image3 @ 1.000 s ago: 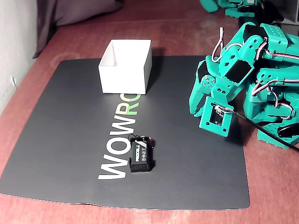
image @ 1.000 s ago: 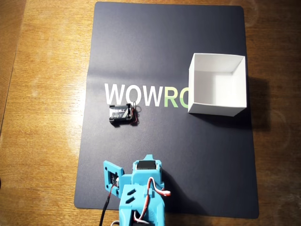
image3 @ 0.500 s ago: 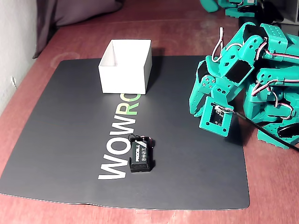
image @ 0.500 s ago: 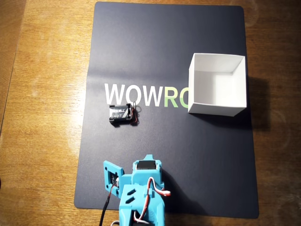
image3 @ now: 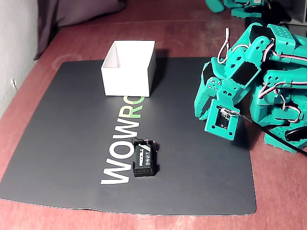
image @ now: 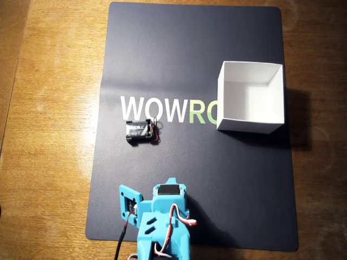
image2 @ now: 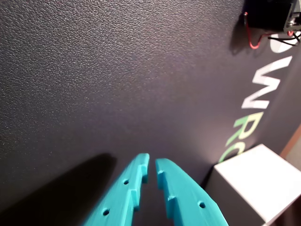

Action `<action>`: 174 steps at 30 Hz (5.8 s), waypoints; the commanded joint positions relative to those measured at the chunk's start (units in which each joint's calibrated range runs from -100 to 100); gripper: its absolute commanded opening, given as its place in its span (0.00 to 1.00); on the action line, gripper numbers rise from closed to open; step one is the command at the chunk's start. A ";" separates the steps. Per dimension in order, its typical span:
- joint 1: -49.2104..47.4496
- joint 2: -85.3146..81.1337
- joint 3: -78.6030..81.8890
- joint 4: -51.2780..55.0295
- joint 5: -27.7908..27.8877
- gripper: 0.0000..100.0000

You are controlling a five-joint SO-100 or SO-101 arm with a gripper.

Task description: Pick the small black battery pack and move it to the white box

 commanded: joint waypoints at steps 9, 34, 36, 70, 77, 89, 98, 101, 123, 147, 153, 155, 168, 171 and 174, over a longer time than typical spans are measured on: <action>0.39 -0.46 -1.34 0.01 0.17 0.01; -3.01 5.07 -7.06 -1.74 0.17 0.02; -7.35 9.71 -10.05 -3.05 0.17 0.02; -14.15 55.75 -50.23 -4.02 5.88 0.13; -16.38 58.64 -51.32 -3.93 5.88 0.17; -26.47 63.20 -51.32 -2.00 5.23 0.25; -28.23 64.78 -51.41 -3.67 -2.82 0.25; -28.23 64.87 -51.41 -5.95 -2.82 0.25; -27.88 83.89 -66.74 -4.72 -7.16 0.25; -27.17 94.94 -73.90 -4.28 -7.22 0.25; -27.17 97.22 -74.18 -4.37 -7.16 0.25; -27.17 98.27 -74.18 -4.37 -7.16 0.25; -27.17 102.13 -76.81 -4.37 -7.05 0.24; -27.17 103.18 -77.44 -4.28 -7.05 0.24; -27.17 103.18 -77.53 -4.37 -7.05 0.24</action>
